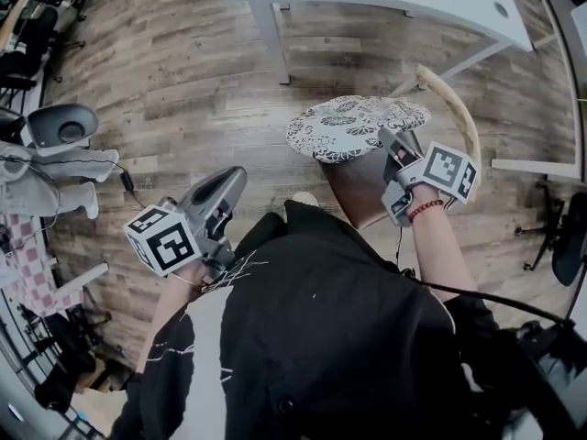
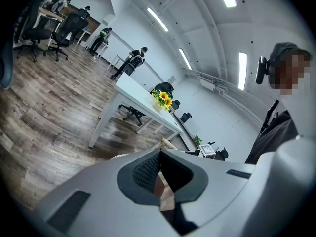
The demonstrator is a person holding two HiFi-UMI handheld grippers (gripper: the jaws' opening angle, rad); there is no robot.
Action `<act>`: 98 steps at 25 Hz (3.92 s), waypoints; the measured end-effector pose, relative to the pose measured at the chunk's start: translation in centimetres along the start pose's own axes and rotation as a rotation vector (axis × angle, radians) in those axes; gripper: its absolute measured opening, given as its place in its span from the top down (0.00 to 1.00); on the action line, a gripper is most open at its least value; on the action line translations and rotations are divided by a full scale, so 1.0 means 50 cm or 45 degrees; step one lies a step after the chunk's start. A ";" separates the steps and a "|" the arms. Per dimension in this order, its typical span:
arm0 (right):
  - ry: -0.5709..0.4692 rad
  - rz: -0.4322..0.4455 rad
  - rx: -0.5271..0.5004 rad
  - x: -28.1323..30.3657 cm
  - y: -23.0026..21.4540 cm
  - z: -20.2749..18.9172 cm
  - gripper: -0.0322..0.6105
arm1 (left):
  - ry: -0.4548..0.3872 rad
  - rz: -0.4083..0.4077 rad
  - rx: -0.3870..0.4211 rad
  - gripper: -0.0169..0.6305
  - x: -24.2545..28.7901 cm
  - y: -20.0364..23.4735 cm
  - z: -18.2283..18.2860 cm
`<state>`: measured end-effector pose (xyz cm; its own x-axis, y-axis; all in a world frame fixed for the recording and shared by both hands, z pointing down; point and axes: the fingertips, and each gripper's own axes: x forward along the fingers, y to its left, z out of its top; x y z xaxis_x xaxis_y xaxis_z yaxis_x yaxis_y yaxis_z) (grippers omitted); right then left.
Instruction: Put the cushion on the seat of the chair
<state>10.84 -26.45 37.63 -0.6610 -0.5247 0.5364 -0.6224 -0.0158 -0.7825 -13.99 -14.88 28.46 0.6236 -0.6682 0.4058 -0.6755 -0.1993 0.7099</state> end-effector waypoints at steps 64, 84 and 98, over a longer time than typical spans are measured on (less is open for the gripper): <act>-0.065 -0.366 0.436 -0.112 -0.405 -0.266 0.90 | 0.469 0.017 0.093 0.96 0.199 0.042 -0.204; -0.084 -0.476 0.454 -0.101 -0.478 -0.307 0.90 | 0.509 0.048 0.084 0.96 0.198 0.053 -0.278; -0.060 -0.556 0.457 -0.098 -0.520 -0.332 0.90 | 0.519 0.059 0.065 0.96 0.187 0.071 -0.307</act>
<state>23.33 -9.32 60.60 -0.3501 -0.4416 0.8261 -0.6470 -0.5237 -0.5542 -4.52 -10.83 43.59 0.6902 -0.3406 0.6385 -0.7186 -0.2180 0.6604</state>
